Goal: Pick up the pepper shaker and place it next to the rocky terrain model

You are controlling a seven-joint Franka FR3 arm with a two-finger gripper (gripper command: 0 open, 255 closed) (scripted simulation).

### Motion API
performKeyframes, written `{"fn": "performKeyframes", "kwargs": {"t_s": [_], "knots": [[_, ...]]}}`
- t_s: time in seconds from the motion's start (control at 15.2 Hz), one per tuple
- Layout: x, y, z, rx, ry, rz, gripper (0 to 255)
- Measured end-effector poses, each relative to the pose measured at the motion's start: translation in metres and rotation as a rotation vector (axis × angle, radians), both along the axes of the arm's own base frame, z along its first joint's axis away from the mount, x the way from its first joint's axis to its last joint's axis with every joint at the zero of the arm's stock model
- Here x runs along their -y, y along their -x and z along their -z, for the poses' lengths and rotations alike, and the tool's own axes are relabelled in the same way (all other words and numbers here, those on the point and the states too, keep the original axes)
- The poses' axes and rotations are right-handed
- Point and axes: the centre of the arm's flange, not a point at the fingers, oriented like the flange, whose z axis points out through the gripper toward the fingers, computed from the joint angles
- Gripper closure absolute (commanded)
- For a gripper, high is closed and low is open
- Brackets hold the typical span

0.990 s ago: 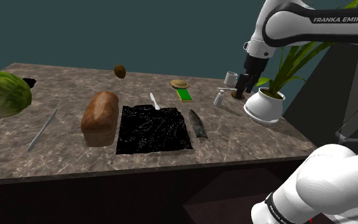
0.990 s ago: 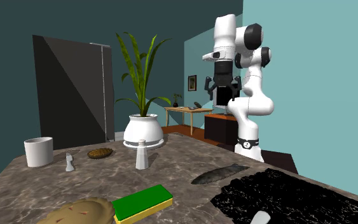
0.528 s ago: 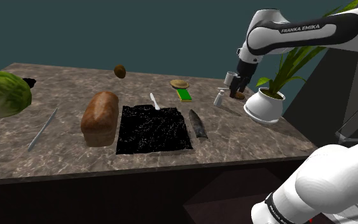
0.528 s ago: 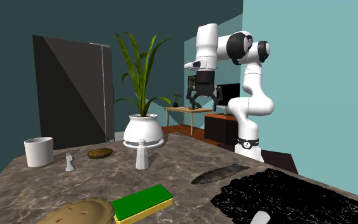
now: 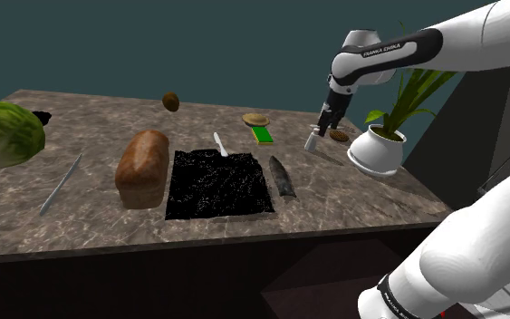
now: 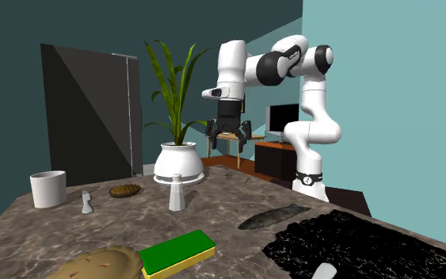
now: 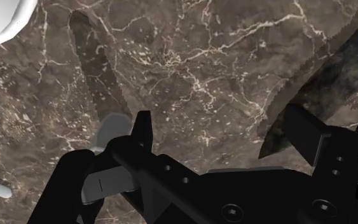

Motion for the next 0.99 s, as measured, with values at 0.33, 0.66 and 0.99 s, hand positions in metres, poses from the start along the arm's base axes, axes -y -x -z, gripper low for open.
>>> {"fn": "performKeyframes", "kwargs": {"t_s": [0.33,0.66,0.99], "knots": [[0.038,-0.041,0.025,0.014,0.012,-0.009,0],[0.082,-0.081,0.050,0.027,0.025,-0.018,0],[0.108,-0.109,0.070,0.035,0.032,-0.025,0]]}}
